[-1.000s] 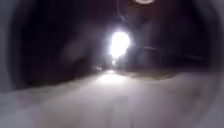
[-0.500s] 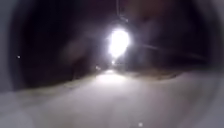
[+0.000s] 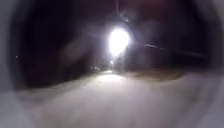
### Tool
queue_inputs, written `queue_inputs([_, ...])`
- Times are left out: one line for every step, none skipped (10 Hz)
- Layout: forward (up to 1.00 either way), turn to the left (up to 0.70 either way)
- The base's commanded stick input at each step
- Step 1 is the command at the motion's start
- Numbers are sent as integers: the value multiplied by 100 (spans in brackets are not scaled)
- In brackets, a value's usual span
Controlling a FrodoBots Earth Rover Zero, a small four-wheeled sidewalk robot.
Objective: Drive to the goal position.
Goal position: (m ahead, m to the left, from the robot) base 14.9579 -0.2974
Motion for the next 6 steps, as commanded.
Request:
queue_inputs([100, 0])
queue_inputs([100, 0])
queue_inputs([100, 0])
queue_inputs([100, 3])
queue_inputs([100, 9])
queue_inputs([100, 26])
